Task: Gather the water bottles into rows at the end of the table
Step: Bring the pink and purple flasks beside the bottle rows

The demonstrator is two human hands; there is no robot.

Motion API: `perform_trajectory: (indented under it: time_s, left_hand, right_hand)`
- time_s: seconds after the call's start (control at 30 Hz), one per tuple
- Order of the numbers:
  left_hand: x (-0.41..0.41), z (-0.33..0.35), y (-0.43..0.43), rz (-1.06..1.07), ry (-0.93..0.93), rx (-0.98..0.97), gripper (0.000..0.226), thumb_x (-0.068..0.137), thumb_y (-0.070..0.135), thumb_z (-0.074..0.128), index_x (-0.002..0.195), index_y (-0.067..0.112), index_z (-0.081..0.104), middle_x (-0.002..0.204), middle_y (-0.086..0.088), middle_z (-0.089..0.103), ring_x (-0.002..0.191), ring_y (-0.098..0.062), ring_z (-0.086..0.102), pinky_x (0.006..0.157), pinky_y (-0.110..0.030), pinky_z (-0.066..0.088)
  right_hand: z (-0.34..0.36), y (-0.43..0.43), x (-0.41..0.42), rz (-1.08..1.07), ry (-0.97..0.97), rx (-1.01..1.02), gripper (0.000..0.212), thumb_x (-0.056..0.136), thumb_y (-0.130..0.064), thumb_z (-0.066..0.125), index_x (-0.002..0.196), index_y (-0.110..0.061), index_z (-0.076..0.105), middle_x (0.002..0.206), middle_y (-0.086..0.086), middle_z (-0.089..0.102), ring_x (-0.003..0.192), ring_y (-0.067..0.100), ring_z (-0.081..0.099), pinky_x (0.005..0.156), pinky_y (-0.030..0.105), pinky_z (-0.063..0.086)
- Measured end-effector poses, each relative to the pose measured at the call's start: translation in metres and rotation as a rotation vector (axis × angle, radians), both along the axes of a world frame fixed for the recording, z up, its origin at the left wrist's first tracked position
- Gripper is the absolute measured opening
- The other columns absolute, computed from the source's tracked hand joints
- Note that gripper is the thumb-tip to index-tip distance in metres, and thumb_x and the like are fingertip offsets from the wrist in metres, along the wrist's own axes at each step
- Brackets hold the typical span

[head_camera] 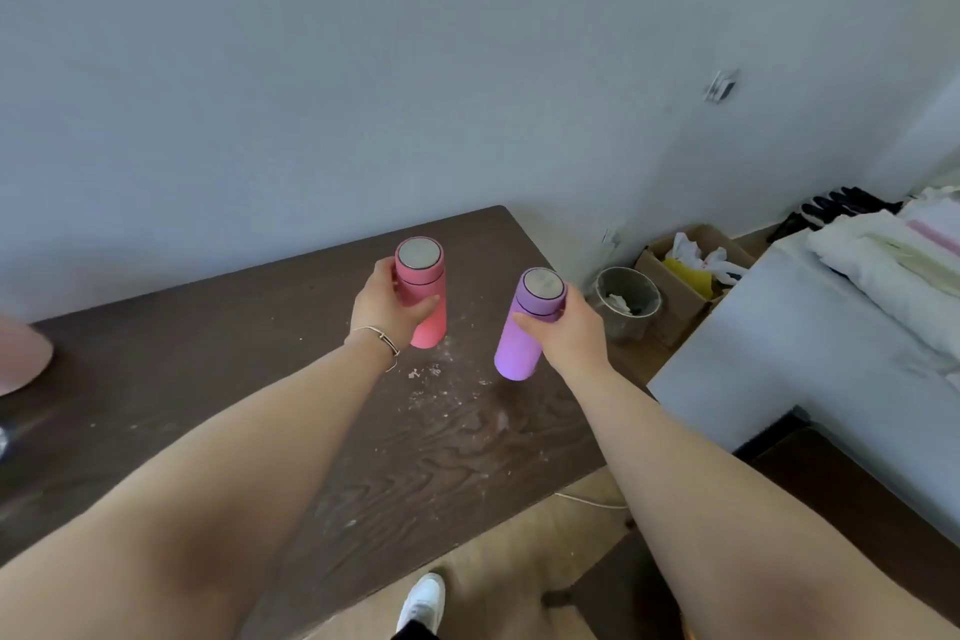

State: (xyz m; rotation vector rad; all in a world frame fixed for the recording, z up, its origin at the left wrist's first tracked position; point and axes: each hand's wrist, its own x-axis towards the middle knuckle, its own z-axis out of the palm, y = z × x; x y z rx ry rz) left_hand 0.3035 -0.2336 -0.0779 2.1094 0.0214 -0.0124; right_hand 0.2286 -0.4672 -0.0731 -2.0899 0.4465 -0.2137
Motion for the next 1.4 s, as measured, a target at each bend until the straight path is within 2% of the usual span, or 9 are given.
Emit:
perform_trajectory:
  time_s: [0.1, 0.3, 0.63, 0.83, 1.03, 1.27, 1.4]
  left_hand:
    - [-0.044, 0.006, 0.015, 0.058, -0.002, -0.004, 0.067, 0.073, 0.031, 0.079, 0.130, 0.023, 0.045, 0.115, 0.006, 0.060, 0.105, -0.015, 0.057, 0.091, -0.037, 0.049]
    - [-0.119, 0.012, 0.062, 0.176, 0.006, 0.033, 0.066, 0.073, 0.034, 0.080, 0.128, 0.023, 0.046, 0.111, 0.006, 0.060, 0.102, -0.014, 0.056, 0.088, -0.034, 0.048]
    - [-0.199, 0.020, 0.161, 0.320, 0.022, 0.046, 0.064, 0.073, 0.034, 0.080, 0.126, 0.025, 0.046, 0.110, 0.006, 0.061, 0.102, -0.017, 0.058, 0.086, -0.033, 0.047]
    - [-0.234, 0.013, 0.226, 0.304, 0.018, 0.018, 0.065, 0.072, 0.034, 0.081, 0.126, 0.024, 0.047, 0.112, 0.005, 0.062, 0.103, -0.015, 0.058, 0.085, -0.031, 0.045]
    - [-0.280, 0.008, 0.303, 0.195, 0.024, 0.020, 0.066, 0.073, 0.034, 0.080, 0.128, 0.024, 0.045, 0.112, 0.008, 0.060, 0.101, -0.011, 0.055, 0.085, -0.029, 0.045]
    - [-0.333, 0.004, 0.392, 0.131, 0.011, 0.029, 0.065, 0.072, 0.034, 0.080, 0.126, 0.024, 0.046, 0.112, 0.008, 0.061, 0.103, -0.013, 0.058, 0.086, -0.030, 0.046]
    - [-0.358, -0.001, 0.438, 0.131, 0.012, 0.023, 0.066, 0.072, 0.033, 0.081, 0.127, 0.021, 0.046, 0.110, 0.005, 0.063, 0.100, -0.015, 0.059, 0.086, -0.030, 0.047]
  right_hand:
    - [0.008, 0.011, -0.025, 0.042, -0.007, 0.030, 0.059, 0.072, -0.033, 0.083, 0.123, -0.024, 0.054, 0.109, -0.011, 0.061, 0.099, 0.013, 0.059, 0.083, 0.027, 0.047]
    - [0.015, 0.050, -0.064, 0.118, -0.006, 0.060, 0.060, 0.071, -0.036, 0.082, 0.123, -0.025, 0.054, 0.116, -0.008, 0.065, 0.104, 0.017, 0.062, 0.085, 0.031, 0.051]
    - [0.017, 0.147, -0.102, 0.256, 0.007, 0.052, 0.062, 0.070, -0.037, 0.083, 0.122, -0.025, 0.052, 0.119, -0.005, 0.063, 0.105, 0.019, 0.061, 0.086, 0.036, 0.053]
    - [0.018, 0.215, -0.135, 0.260, 0.009, 0.026, 0.064, 0.071, -0.035, 0.084, 0.125, -0.024, 0.052, 0.120, -0.005, 0.063, 0.105, 0.018, 0.060, 0.083, 0.030, 0.049]
    - [0.016, 0.300, -0.189, 0.182, 0.019, 0.018, 0.061, 0.072, -0.034, 0.083, 0.124, -0.023, 0.053, 0.117, -0.005, 0.063, 0.101, 0.017, 0.059, 0.080, 0.029, 0.046]
    - [0.013, 0.397, -0.252, 0.146, 0.007, 0.034, 0.061, 0.071, -0.034, 0.084, 0.123, -0.024, 0.054, 0.116, -0.006, 0.064, 0.104, 0.019, 0.061, 0.085, 0.034, 0.052]
    - [0.016, 0.443, -0.276, 0.150, 0.005, 0.013, 0.062, 0.072, -0.032, 0.085, 0.124, -0.023, 0.053, 0.116, -0.005, 0.064, 0.104, 0.018, 0.061, 0.082, 0.030, 0.049]
